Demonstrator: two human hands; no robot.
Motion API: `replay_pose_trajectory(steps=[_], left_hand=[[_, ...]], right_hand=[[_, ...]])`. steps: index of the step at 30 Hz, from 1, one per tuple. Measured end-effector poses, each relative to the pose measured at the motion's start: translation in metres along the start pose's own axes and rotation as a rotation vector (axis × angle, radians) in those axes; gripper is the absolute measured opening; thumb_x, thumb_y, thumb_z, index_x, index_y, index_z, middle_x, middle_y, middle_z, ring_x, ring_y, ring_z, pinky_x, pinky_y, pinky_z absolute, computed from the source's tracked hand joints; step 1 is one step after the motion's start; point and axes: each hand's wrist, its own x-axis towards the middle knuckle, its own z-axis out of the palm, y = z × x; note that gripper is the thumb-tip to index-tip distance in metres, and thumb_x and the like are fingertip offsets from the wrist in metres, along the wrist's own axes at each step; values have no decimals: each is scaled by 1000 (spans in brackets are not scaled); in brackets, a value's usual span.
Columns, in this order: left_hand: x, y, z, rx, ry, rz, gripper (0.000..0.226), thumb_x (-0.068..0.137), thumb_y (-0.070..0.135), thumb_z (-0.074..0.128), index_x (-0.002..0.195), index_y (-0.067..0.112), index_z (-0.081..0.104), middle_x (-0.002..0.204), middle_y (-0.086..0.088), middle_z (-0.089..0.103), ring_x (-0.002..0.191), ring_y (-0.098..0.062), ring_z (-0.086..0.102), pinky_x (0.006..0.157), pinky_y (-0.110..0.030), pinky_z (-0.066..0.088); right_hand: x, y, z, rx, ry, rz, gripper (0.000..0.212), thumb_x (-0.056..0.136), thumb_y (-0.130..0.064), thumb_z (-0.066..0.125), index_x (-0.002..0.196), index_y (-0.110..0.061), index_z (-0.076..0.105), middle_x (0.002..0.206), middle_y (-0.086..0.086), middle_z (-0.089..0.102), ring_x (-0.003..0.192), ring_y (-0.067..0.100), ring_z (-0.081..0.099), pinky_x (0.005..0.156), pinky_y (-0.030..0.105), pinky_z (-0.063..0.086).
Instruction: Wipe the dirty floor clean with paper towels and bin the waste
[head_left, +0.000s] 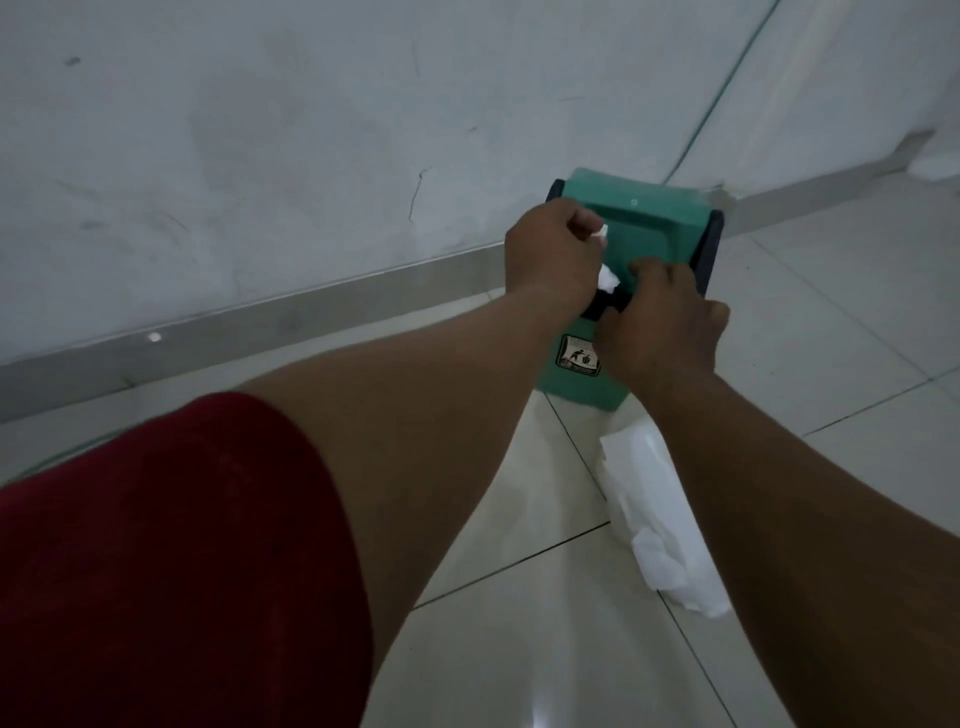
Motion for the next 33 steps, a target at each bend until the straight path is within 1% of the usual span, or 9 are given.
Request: replay_pose_trajectory(steps=[4,7,10,13,17,21,24,28,33], left_hand=[[10,-7,9,138,-45,118,11,83,7,71,80,18,72,86,3,73,81,-10,66,75,-23,53],[13,-14,11,308,-198,206,8,87,13,67,87,17,73,87,-1,72,80,-16,66,71,-28,52],[12,-15,13,478,-329,285,15,90,14,59,99,18,71,90,-6,73,82,-24,66,67,-30,48],[12,-13,10,535,-383,316,24,87,15,61,111,19,67,96,-8,72,88,-28,65,73,-34,53],[15,-7,3,639,-547,344,34,82,17,66,115,15,65,106,-10,70,98,-29,64,83,-37,51],[20,1,4,813,-716,371,22,93,14,50,114,12,58,110,-11,67,99,-30,62,80,-34,46],[22,1,2,790,-602,439,26,93,16,52,118,10,55,118,-14,58,108,-31,56,89,-39,47],[17,0,-6,733,-392,520,35,87,22,62,120,12,55,119,-13,53,110,-30,49,88,-43,48],[23,23,-26,724,-376,535,33,91,26,52,123,18,55,121,-8,56,114,-28,49,90,-43,46]], right_hand=[[4,9,8,-13,43,-79,51,86,-45,62,126,-16,53,119,9,62,104,31,60,88,40,33],[16,12,5,-20,42,-90,52,85,-54,61,125,-21,53,113,5,68,100,28,64,80,37,27],[25,12,-2,-59,37,-120,39,85,-53,63,113,-26,56,97,2,71,90,29,66,76,36,30],[25,9,-3,-72,-1,-135,26,88,-50,58,107,-33,57,89,0,70,84,28,65,73,35,31],[21,6,0,-233,-76,-153,27,93,-46,44,102,-35,66,79,-3,54,71,23,49,76,38,26],[15,0,7,-331,-97,-146,41,82,-46,50,116,-24,54,96,7,58,80,27,53,78,41,25],[17,-3,6,-192,-70,-74,55,79,-43,56,124,-17,41,116,10,49,84,26,52,77,40,26],[14,-9,-6,-62,8,-25,60,79,-41,67,125,-15,41,132,14,40,100,31,53,84,46,42],[20,-28,-28,-99,-126,-77,54,78,-36,68,124,-15,48,137,16,40,116,38,44,86,52,50]])
